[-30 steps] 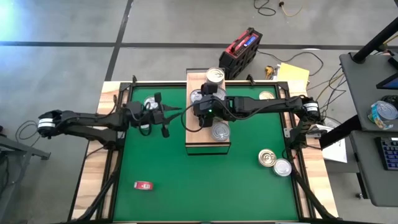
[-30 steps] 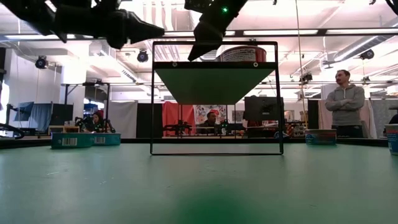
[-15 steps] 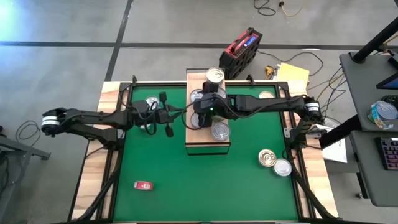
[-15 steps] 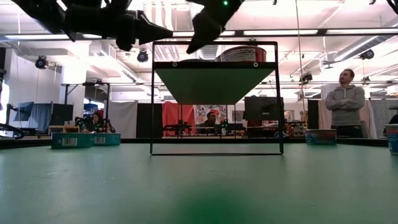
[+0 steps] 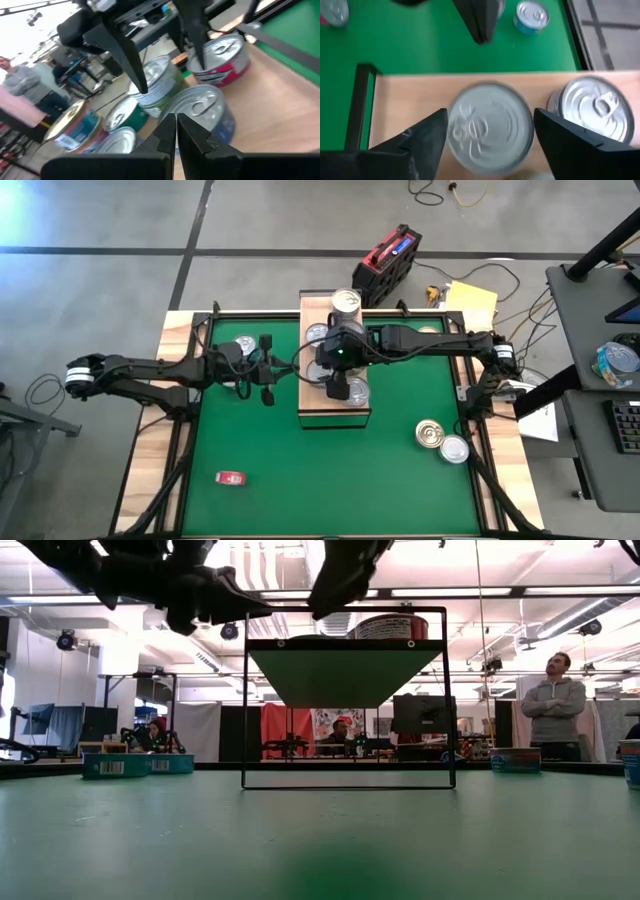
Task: Stack canned seafood by type on shelf
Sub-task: Stack the blue tuna can on top of the blue tuna can on the shelf
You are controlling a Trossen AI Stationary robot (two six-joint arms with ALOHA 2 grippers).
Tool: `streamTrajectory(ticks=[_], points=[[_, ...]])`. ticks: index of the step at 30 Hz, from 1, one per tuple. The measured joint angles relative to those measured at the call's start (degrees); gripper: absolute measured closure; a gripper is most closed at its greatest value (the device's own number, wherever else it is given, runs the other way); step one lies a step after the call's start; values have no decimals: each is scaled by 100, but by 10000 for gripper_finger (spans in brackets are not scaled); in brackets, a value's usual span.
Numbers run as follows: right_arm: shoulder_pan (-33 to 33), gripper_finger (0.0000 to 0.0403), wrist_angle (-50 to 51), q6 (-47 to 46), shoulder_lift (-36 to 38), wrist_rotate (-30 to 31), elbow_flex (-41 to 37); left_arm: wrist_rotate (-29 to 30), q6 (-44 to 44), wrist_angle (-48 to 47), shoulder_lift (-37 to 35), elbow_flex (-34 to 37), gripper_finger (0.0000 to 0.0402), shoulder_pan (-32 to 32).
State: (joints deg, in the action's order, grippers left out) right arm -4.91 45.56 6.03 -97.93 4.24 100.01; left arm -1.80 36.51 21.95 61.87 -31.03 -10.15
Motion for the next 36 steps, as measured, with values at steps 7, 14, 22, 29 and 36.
streamTrajectory(ticks=[7,14,22,29,36], points=[[-2,230,207,-58,-44,28,0,-64,26,-65,-2,0,401,0],[-2,382,275,43,-44,30,0,778,-10,-208,-57,0,402,0],[-2,394,394,-89,-284,34,-2,1475,-229,-892,-215,1,401,0],[-6,394,374,-37,-442,89,-2,1409,-450,-1050,-262,2,401,0],[-11,394,162,43,-457,176,-2,1278,-472,-1440,-262,4,401,2]])
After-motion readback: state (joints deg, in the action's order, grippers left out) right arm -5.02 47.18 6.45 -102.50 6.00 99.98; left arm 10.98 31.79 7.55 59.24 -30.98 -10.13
